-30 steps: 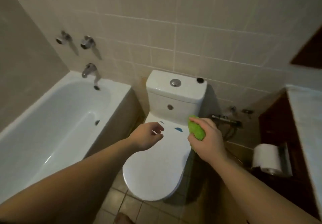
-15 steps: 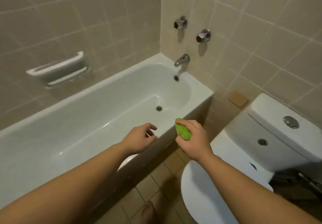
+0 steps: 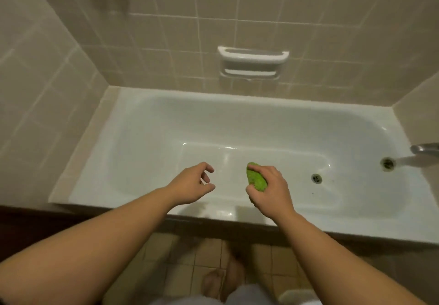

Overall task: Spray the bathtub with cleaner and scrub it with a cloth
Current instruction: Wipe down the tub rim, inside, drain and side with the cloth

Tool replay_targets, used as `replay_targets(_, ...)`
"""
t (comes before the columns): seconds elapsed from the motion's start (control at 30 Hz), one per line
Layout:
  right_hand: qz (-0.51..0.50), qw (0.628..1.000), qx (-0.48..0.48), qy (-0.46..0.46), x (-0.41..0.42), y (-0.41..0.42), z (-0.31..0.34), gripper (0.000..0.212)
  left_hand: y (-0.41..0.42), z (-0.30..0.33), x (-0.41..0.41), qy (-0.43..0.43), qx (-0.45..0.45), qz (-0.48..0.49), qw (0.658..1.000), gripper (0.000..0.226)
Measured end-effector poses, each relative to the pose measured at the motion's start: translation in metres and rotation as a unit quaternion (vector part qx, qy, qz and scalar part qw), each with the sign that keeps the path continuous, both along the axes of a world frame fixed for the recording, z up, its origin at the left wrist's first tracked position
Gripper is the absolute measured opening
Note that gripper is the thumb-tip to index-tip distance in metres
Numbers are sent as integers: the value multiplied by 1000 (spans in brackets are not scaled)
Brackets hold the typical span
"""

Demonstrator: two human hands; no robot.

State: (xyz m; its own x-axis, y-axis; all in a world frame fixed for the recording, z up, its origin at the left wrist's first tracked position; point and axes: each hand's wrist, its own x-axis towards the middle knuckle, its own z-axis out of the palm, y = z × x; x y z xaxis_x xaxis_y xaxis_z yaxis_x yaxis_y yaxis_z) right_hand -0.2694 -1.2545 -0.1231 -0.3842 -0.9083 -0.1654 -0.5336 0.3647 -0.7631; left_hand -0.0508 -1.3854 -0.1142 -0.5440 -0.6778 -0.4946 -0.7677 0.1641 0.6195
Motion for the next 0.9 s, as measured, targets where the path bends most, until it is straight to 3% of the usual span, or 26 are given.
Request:
replay_targets(0.3, 217, 976, 20, 2, 57, -113, -28, 56, -19, -25, 96, -10, 21, 221, 975, 32)
replay_targets(0.57, 365, 931, 15, 9, 169, -187, -75, 58, -33, -79, 202, -4, 12, 416, 909, 30)
replay_targets(0.9, 483, 875, 27, 36, 321, -251, -155, 57, -67, -164, 357, -10, -31, 527, 849, 40)
